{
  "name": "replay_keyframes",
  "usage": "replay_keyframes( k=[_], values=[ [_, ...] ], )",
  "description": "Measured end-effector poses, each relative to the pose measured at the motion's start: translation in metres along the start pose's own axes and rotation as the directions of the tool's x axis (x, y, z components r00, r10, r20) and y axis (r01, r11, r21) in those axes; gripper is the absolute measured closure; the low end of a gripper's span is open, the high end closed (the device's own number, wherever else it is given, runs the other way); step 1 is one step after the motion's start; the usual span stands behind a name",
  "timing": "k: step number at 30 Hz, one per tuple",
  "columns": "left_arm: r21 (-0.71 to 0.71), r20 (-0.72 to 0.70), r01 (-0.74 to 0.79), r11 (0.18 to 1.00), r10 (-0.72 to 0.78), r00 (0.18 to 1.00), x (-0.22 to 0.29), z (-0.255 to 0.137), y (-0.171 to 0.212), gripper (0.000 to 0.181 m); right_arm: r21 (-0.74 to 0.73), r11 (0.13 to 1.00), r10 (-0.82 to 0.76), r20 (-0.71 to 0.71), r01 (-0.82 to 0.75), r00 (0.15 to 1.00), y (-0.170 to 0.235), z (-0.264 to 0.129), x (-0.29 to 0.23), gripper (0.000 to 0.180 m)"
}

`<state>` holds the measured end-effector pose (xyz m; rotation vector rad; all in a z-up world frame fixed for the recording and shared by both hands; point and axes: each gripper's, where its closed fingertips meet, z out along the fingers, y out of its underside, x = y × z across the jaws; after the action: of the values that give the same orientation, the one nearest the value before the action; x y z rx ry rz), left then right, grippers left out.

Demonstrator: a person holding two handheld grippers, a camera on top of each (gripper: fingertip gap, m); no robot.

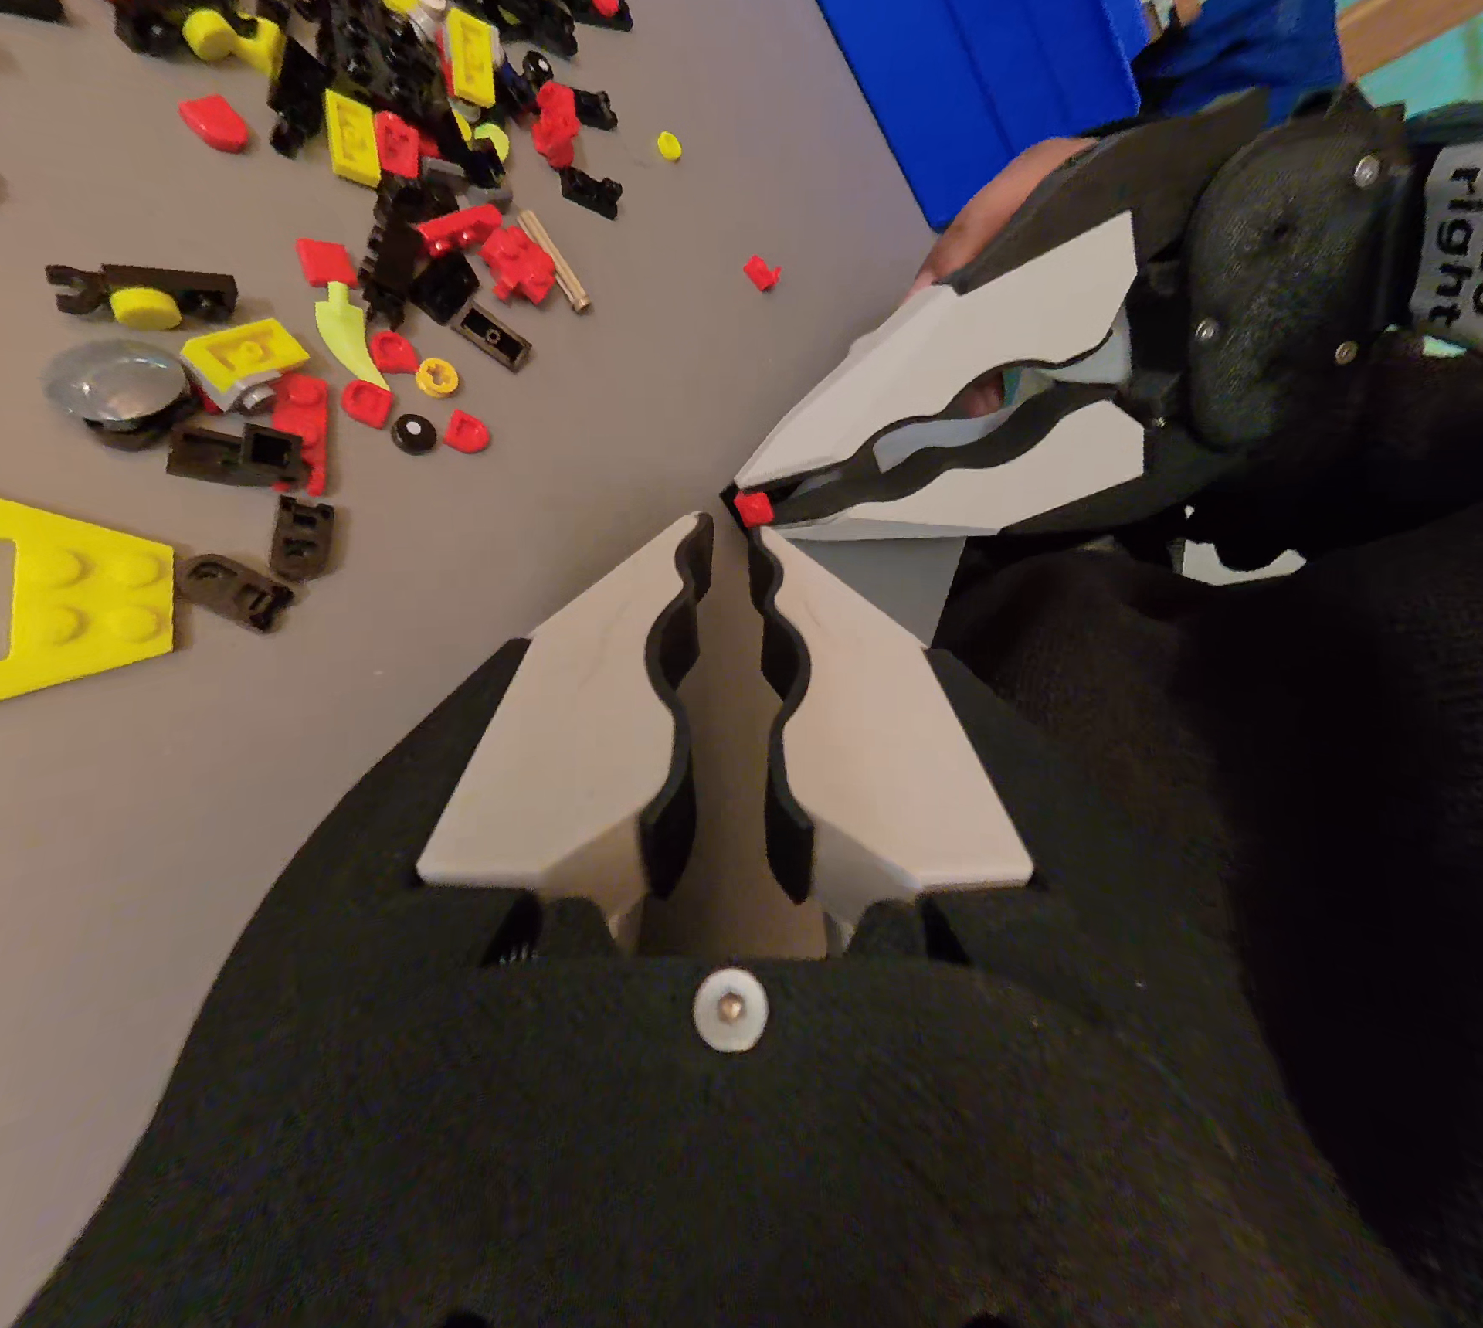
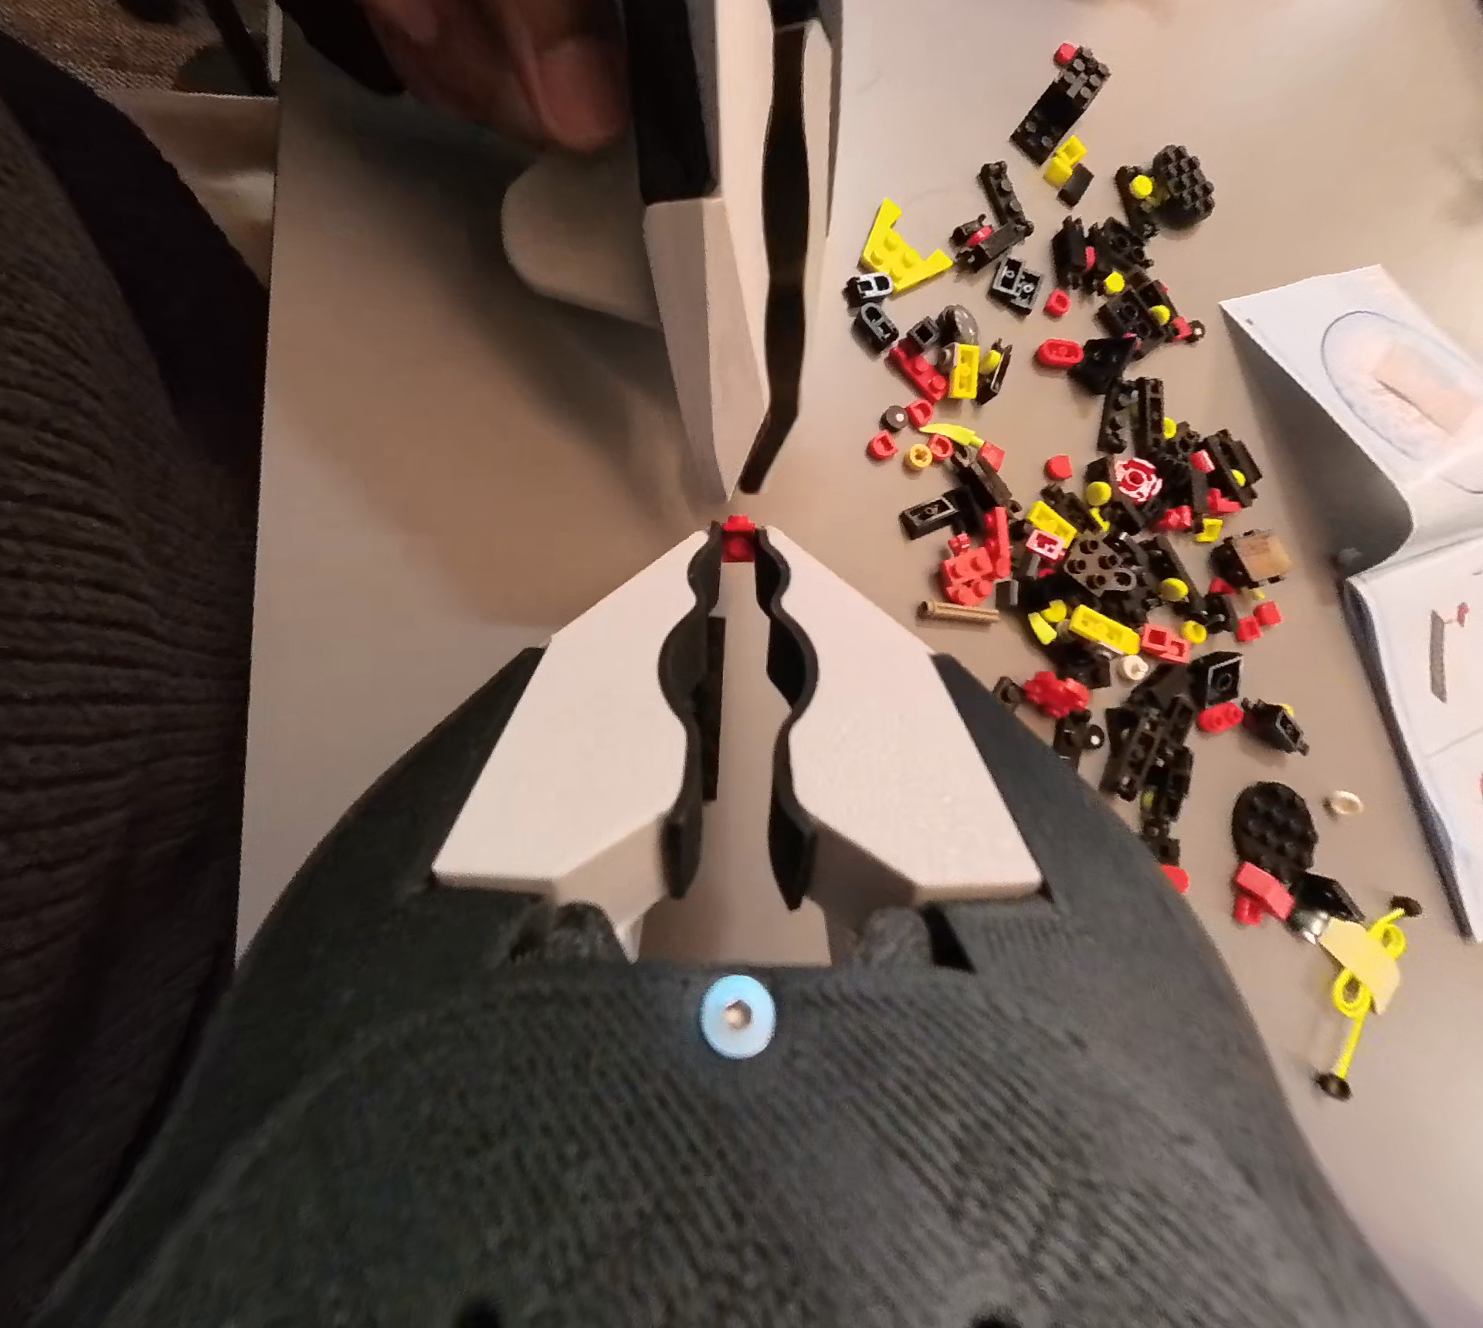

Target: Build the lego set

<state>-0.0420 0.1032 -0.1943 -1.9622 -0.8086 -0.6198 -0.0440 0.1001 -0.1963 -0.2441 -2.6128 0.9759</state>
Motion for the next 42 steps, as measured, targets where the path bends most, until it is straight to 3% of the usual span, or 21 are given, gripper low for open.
replay_keyframes(
  k=[8, 17, 26, 32, 42],
  values=[
    [-0.081, 0.117, -0.152, 0.985, 0.161, 0.980, -0.011, 0.002, 0.010, 0.177, -0.057, 0.995, 0.077, 0.014, -0.076, 0.997, 0.011, 0.013, 0.005, 0.173],
    [-0.082, 0.114, -0.134, 0.988, 0.143, 0.983, -0.012, 0.000, 0.011, 0.177, -0.028, 0.975, 0.222, 0.049, -0.221, 0.974, 0.014, 0.008, 0.013, 0.157],
    [-0.084, 0.112, -0.143, 0.986, 0.152, 0.982, -0.010, -0.002, 0.012, 0.177, -0.008, 0.890, 0.456, 0.060, -0.456, 0.888, 0.008, 0.001, 0.013, 0.166],
    [-0.086, 0.088, -0.143, 0.986, 0.151, 0.985, -0.007, -0.004, 0.014, 0.177, -0.085, 0.912, 0.401, -0.010, -0.401, 0.916, 0.020, 0.014, 0.010, 0.167],
    [-0.105, 0.078, -0.148, 0.983, 0.157, 0.985, -0.007, -0.004, 0.017, 0.177, -0.061, 0.929, 0.365, -0.014, -0.366, 0.931, 0.017, 0.010, 0.017, 0.174]
  ],
)
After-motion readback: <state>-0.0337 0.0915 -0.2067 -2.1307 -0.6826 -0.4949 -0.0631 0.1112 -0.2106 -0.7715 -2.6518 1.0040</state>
